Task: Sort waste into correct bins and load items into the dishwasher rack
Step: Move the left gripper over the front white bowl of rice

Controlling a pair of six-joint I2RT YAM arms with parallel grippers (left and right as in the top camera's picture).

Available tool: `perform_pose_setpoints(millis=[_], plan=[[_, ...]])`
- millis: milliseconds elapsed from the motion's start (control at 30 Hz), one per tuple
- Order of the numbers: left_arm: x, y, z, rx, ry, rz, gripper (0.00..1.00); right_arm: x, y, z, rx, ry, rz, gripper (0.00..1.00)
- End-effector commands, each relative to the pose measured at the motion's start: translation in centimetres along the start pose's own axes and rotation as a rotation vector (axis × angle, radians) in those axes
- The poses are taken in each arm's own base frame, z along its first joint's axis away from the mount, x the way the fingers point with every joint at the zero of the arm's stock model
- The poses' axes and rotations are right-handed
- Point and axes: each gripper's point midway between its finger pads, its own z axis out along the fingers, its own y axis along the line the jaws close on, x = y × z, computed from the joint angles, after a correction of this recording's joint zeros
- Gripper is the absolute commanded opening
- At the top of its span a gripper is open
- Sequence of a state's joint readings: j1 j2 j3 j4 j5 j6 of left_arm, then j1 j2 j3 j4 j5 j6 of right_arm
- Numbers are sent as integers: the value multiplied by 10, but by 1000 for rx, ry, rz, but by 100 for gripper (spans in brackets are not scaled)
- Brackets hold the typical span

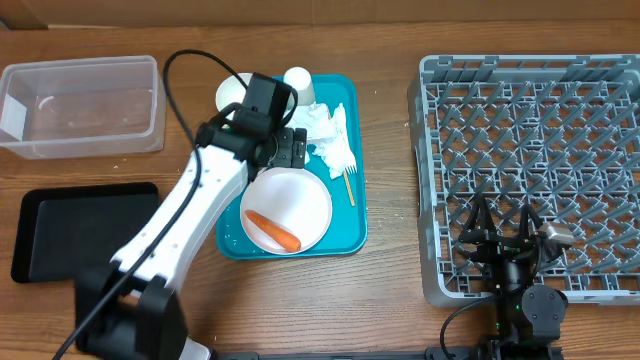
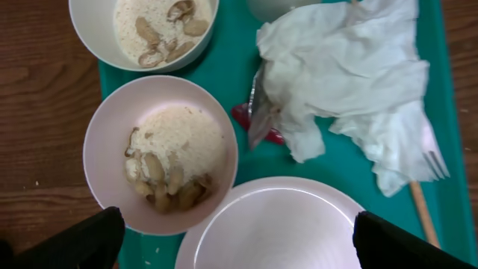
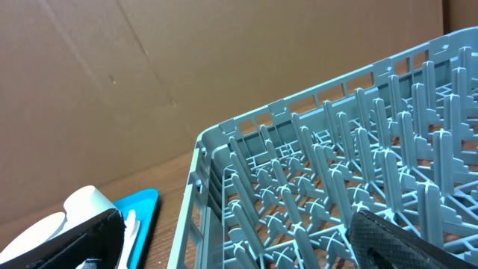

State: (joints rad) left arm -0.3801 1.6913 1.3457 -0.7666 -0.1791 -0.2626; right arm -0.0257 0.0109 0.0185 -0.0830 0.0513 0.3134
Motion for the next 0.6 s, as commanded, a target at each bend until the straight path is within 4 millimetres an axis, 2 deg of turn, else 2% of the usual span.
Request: perform_pose_setpoints(millis=[0,200,267,300,567], plan=[[-5,10,21,-91,2,6,100,2,-1,0,1,-3,-7,100],[9,0,47,-58,74,18,100,2,-1,0,1,-3,-7,100],[12,-1,51,-56,84,19,90,2,-1,0,1,-3,-7,100],[13,-1,53,-59,91,21,82,2,-1,0,1,-3,-7,100],[28,1,77,-83,149,33,78,2,-1,0,1,-3,-7,100]])
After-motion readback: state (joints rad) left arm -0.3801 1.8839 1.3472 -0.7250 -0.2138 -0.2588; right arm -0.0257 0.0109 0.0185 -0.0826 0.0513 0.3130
